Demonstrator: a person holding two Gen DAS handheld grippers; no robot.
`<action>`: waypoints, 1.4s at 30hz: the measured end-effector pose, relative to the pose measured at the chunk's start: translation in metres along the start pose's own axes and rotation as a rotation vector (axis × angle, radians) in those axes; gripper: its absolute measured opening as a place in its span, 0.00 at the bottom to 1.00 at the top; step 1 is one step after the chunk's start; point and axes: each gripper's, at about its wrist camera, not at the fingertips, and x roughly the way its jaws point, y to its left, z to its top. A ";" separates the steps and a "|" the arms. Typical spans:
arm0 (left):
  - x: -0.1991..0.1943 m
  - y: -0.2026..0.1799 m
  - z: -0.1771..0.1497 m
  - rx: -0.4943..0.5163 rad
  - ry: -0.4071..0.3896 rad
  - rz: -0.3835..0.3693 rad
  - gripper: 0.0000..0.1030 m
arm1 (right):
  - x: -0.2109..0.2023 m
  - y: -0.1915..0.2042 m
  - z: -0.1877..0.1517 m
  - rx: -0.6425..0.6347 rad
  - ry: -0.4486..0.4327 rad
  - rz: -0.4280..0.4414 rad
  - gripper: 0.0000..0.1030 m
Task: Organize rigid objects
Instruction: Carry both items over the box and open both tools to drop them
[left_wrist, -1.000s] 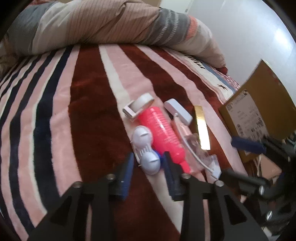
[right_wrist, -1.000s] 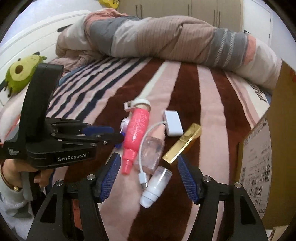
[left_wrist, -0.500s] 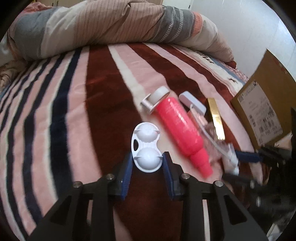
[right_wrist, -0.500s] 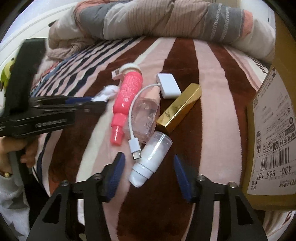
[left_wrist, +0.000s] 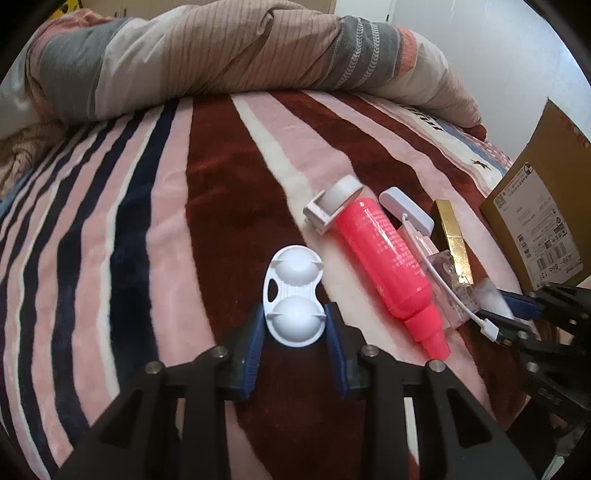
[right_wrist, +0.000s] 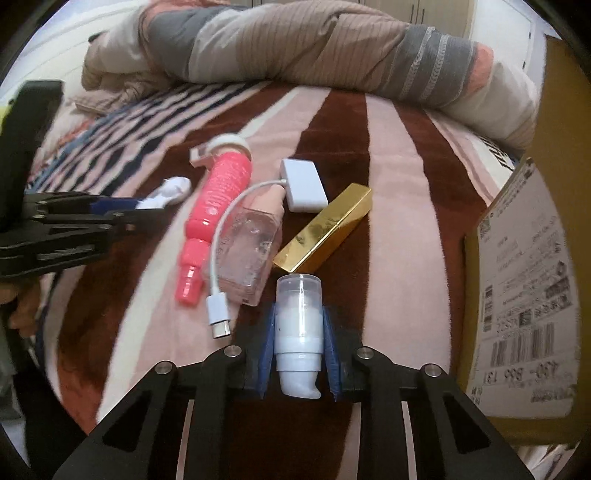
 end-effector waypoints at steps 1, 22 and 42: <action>-0.002 -0.001 0.000 0.003 -0.003 -0.003 0.28 | -0.006 0.000 -0.001 0.002 -0.005 0.012 0.19; -0.166 -0.128 0.064 0.235 -0.295 -0.135 0.28 | -0.199 -0.079 0.016 0.050 -0.411 0.040 0.19; -0.082 -0.283 0.127 0.443 -0.137 -0.229 0.28 | -0.157 -0.213 -0.033 0.205 -0.280 -0.066 0.24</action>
